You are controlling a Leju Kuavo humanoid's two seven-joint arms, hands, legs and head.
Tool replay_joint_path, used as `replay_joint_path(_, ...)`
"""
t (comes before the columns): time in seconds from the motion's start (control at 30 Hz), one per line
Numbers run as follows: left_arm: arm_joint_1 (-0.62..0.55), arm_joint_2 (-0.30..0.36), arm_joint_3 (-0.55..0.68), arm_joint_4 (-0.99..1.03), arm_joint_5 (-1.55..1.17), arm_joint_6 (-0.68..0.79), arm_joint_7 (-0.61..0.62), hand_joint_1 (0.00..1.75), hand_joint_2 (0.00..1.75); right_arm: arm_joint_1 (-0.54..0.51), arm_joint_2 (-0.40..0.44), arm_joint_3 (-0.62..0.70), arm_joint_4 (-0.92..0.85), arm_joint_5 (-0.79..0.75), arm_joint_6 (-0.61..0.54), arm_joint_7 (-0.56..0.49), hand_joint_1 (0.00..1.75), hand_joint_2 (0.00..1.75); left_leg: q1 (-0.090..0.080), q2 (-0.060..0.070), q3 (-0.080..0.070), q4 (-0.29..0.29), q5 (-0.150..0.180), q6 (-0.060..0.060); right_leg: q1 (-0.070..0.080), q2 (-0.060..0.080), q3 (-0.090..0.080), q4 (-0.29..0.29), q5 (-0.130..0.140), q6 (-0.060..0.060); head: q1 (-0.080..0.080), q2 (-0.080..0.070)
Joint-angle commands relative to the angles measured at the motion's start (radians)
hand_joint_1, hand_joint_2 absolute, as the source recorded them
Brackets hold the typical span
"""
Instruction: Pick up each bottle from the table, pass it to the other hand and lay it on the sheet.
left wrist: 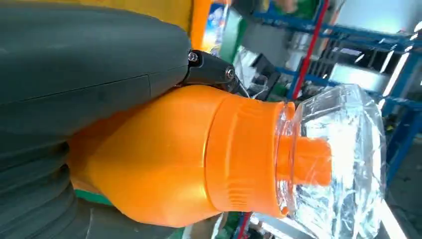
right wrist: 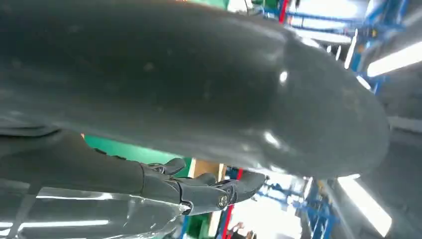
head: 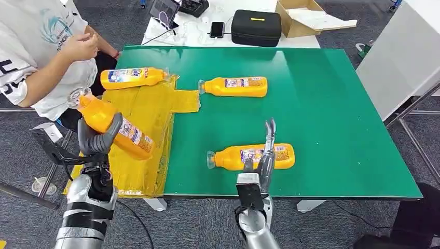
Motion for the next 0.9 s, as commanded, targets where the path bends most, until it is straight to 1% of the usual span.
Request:
replay_joint_path(0.03, -0.042, 0.045, -0.039, -0.007, -0.233, 0.153, -0.041, 1.75, 1.75, -0.004, -0.006, -0.037, -0.049, -0.036, 0.002, 0.000, 0.00, 0.00, 0.001, 0.002, 0.004, 0.000, -0.001, 0.001, 0.002, 0.000, 0.004, -0.001, -0.001, -0.002, 0.000, 0.000)
replay_joint_path(0.07, -0.050, 0.055, -0.065, 0.009, -0.322, 0.214, -0.055, 1.75, 1.75, -0.010, -0.011, -0.024, -0.060, -0.041, 0.002, 0.000, 0.00, 0.00, 0.000, 0.000, 0.003, 0.000, -0.001, 0.001, 0.001, -0.001, 0.003, 0.000, -0.001, -0.002, 0.000, 0.000)
replay_joint_path(0.1, -0.050, 0.055, -0.065, 0.009, -0.322, 0.214, -0.055, 1.75, 1.75, -0.010, -0.011, -0.024, -0.060, -0.041, 0.002, 0.000, 0.00, 0.00, 0.001, 0.000, 0.002, 0.000, 0.000, 0.001, 0.001, -0.002, 0.003, 0.000, -0.001, -0.002, 0.000, 0.000)
replay_joint_path(0.17, -0.079, 0.081, -0.125, 0.063, -0.519, 0.335, -0.057, 1.75, 1.75, -0.020, -0.023, 0.006, -0.115, -0.031, 0.002, 0.000, 0.00, 0.00, 0.000, 0.000, 0.002, 0.000, 0.000, 0.001, 0.001, -0.001, 0.002, 0.000, -0.001, -0.002, 0.000, 0.000)
replay_joint_path(0.23, -0.088, 0.076, -0.123, 0.081, -0.525, 0.337, -0.058, 1.75, 1.75, -0.027, -0.016, 0.004, -0.107, -0.027, 0.002, 0.000, 0.00, 0.00, 0.000, -0.001, 0.000, 0.000, 0.000, 0.001, 0.000, -0.002, 0.001, 0.001, 0.000, -0.001, 0.000, 0.000)
replay_joint_path(0.4, -0.088, 0.076, -0.123, 0.081, -0.525, 0.337, -0.058, 1.75, 1.75, -0.027, -0.016, 0.004, -0.107, -0.027, 0.002, 0.000, 0.00, 0.00, 0.000, 0.001, 0.002, 0.000, 0.000, 0.001, 0.001, -0.001, 0.003, -0.001, 0.000, -0.002, 0.000, 0.000)
replay_joint_path(0.43, -0.096, 0.091, -0.147, 0.098, -0.602, 0.391, -0.065, 1.75, 1.75, -0.029, -0.024, 0.017, -0.127, -0.026, 0.002, 0.000, 0.00, 0.00, 0.001, 0.001, 0.004, 0.000, -0.001, 0.001, 0.001, 0.000, 0.004, -0.001, 0.000, -0.002, 0.000, 0.000)
replay_joint_path(0.47, -0.112, 0.089, -0.150, 0.133, -0.682, 0.441, -0.063, 1.75, 1.75, -0.036, -0.031, 0.033, -0.150, -0.014, 0.002, 0.000, 0.00, 0.00, 0.001, 0.002, 0.005, 0.000, -0.001, 0.001, 0.002, 0.000, 0.005, -0.001, -0.001, -0.003, 0.000, 0.000)
replay_joint_path(0.5, -0.137, 0.102, -0.174, 0.190, -0.827, 0.543, -0.052, 1.75, 1.75, -0.051, -0.035, 0.053, -0.163, 0.007, 0.002, 0.000, 0.00, 0.00, 0.000, 0.002, 0.003, 0.000, -0.001, 0.000, 0.001, 0.000, 0.003, 0.000, 0.000, -0.002, 0.000, 0.000)
replay_joint_path(0.53, -0.160, 0.104, -0.185, 0.246, -0.894, 0.578, -0.049, 1.75, 1.75, -0.065, -0.033, 0.063, -0.164, 0.015, 0.002, 0.000, 0.00, 0.00, 0.000, 0.001, 0.002, 0.000, 0.000, 0.001, 0.001, -0.001, 0.002, 0.000, 0.000, -0.002, 0.000, 0.000)
replay_joint_path(0.57, -0.185, 0.116, -0.206, 0.312, -0.939, 0.565, -0.055, 1.75, 1.75, -0.080, -0.035, 0.079, -0.166, 0.020, 0.002, 0.000, 0.00, 0.00, 0.001, 0.001, 0.003, 0.000, -0.001, 0.001, 0.001, -0.001, 0.004, 0.000, -0.001, -0.003, 0.000, 0.000)
replay_joint_path(0.6, -0.197, 0.122, -0.220, 0.348, -0.998, 0.610, -0.055, 1.75, 1.75, -0.087, -0.037, 0.087, -0.164, 0.018, 0.002, 0.000, 0.00, 0.00, 0.000, 0.000, 0.001, 0.000, 0.000, 0.000, 0.001, -0.002, 0.002, 0.000, 0.000, -0.002, 0.000, 0.000)
replay_joint_path(0.63, -0.213, 0.129, -0.238, 0.401, -1.025, 0.586, -0.059, 1.75, 1.75, -0.097, -0.040, 0.099, -0.159, 0.016, 0.002, 0.000, 0.00, 0.00, 0.000, 0.001, 0.004, 0.000, 0.000, 0.001, 0.001, -0.001, 0.004, 0.000, 0.000, -0.003, 0.000, 0.000)
replay_joint_path(0.67, -0.228, 0.147, -0.286, 0.458, -1.145, 0.652, -0.037, 1.75, 1.75, -0.107, -0.047, 0.115, -0.148, 0.005, 0.002, 0.000, 0.00, 0.00, 0.001, 0.001, 0.004, 0.000, 0.000, 0.001, 0.002, -0.001, 0.004, -0.001, 0.000, -0.003, 0.000, 0.000)
replay_joint_path(0.7, -0.234, 0.143, -0.298, 0.497, -1.155, 0.618, -0.040, 1.75, 1.75, -0.115, -0.052, 0.125, -0.133, -0.010, 0.002, 0.000, 0.00, 0.00, 0.000, 0.000, 0.003, -0.001, 0.000, 0.001, 0.000, -0.001, 0.003, -0.001, 0.000, -0.001, 0.000, 0.000)
replay_joint_path(0.73, -0.235, 0.158, -0.335, 0.520, -1.213, 0.629, -0.038, 1.75, 1.75, -0.120, -0.058, 0.137, -0.119, -0.020, 0.003, 0.000, 0.00, 0.00, 0.000, 0.000, 0.005, -0.002, 0.001, 0.001, 0.001, -0.001, 0.005, -0.002, 0.000, -0.002, 0.000, 0.000)
replay_joint_path(0.77, -0.239, 0.164, -0.371, 0.567, -1.275, 0.629, -0.015, 1.75, 1.75, -0.128, -0.069, 0.155, -0.105, -0.048, 0.004, 0.000, 0.00, 0.00, 0.000, 0.001, 0.004, -0.001, 0.001, 0.000, 0.000, 0.000, 0.004, -0.001, 0.000, -0.001, 0.000, 0.000)
replay_joint_path(0.83, -0.238, 0.176, -0.414, 0.625, -1.353, 0.633, 0.018, 1.75, 1.75, -0.131, -0.080, 0.176, -0.091, -0.067, 0.003, 0.000, 0.00, 0.00, 0.000, 0.004, 0.006, -0.002, 0.000, 0.001, 0.001, 0.002, 0.006, -0.002, 0.001, -0.002, 0.000, 0.000)
replay_joint_path(0.9, -0.226, 0.180, -0.414, 0.628, -1.350, 0.647, 0.013, 1.75, 1.75, -0.126, -0.084, 0.177, -0.096, -0.068, 0.002, 0.000, 0.00, 0.00, 0.000, 0.003, 0.005, -0.002, 0.000, 0.000, 0.000, 0.001, 0.004, -0.002, 0.000, -0.001, 0.000, 0.000)
